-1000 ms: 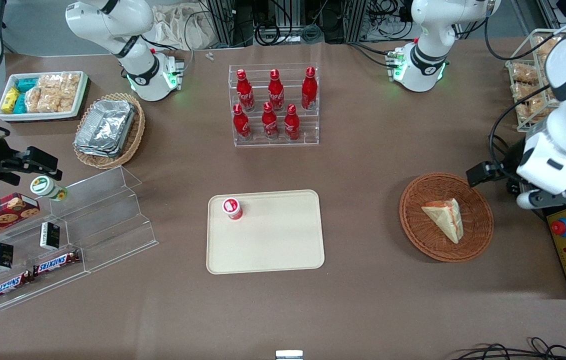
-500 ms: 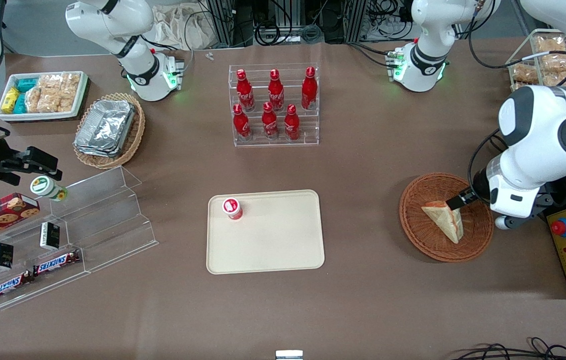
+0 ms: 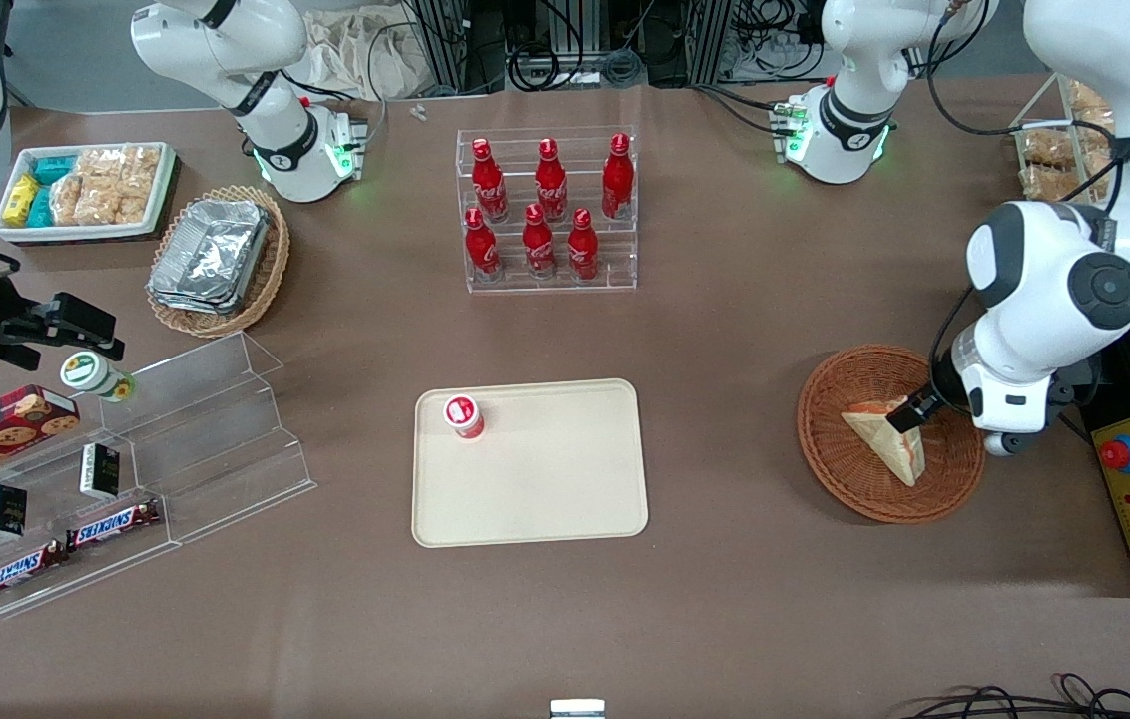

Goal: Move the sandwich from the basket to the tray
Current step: 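Lower the left gripper and grasp the wrapped sandwich upright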

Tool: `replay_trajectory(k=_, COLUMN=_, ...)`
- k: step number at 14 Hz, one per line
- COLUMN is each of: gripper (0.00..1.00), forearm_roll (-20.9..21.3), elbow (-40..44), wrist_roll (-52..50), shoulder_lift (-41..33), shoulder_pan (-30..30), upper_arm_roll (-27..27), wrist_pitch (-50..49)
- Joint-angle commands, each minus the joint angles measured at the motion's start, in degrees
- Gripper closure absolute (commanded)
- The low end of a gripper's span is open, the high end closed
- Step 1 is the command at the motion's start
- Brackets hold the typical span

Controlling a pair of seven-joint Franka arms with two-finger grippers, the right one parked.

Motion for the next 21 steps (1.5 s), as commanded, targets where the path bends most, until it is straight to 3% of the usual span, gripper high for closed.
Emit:
replay_trajectory(k=1, gripper=0.00, forearm_roll=0.8, elbow=-0.6, wrist_roll=-3.4, shoulder_lift=2.8, shoulder_pan=0.1, upper_arm_roll=1.1, wrist_pitch=3.9)
replay_trajectory(k=11, gripper=0.01, forearm_roll=1.0, elbow=-0.8, wrist_roll=-7.8, shoulder_lift=9.6, shoulder_pan=-0.2, upper_arm_roll=1.1, wrist_pitch=7.9)
replay_trajectory(k=12, gripper=0.12, forearm_roll=1.0, elbow=-0.3, wrist_roll=-7.9, shoulder_lift=10.6, shoulder_pan=-0.3, upper_arm_roll=1.1, wrist_pitch=7.9)
replay_trajectory(k=15, gripper=0.94, forearm_roll=1.0, elbow=0.3, wrist_roll=-10.8, shoulder_lift=11.0, shoulder_pan=-0.6, upper_arm_roll=1.0, wrist_pitch=8.2)
replay_trajectory(k=16, gripper=1.00, forearm_roll=1.0, elbow=0.6, wrist_roll=-11.9, shoulder_lift=10.8, shoulder_pan=-0.7, upper_arm_roll=0.9, wrist_pitch=8.2)
replay_trajectory(k=21, gripper=1.00, forearm_roll=1.0, elbow=3.8, wrist_roll=-17.4, shoulder_lift=7.5, shoulder_pan=-3.8, upper_arm_roll=0.8, wrist_pitch=4.0)
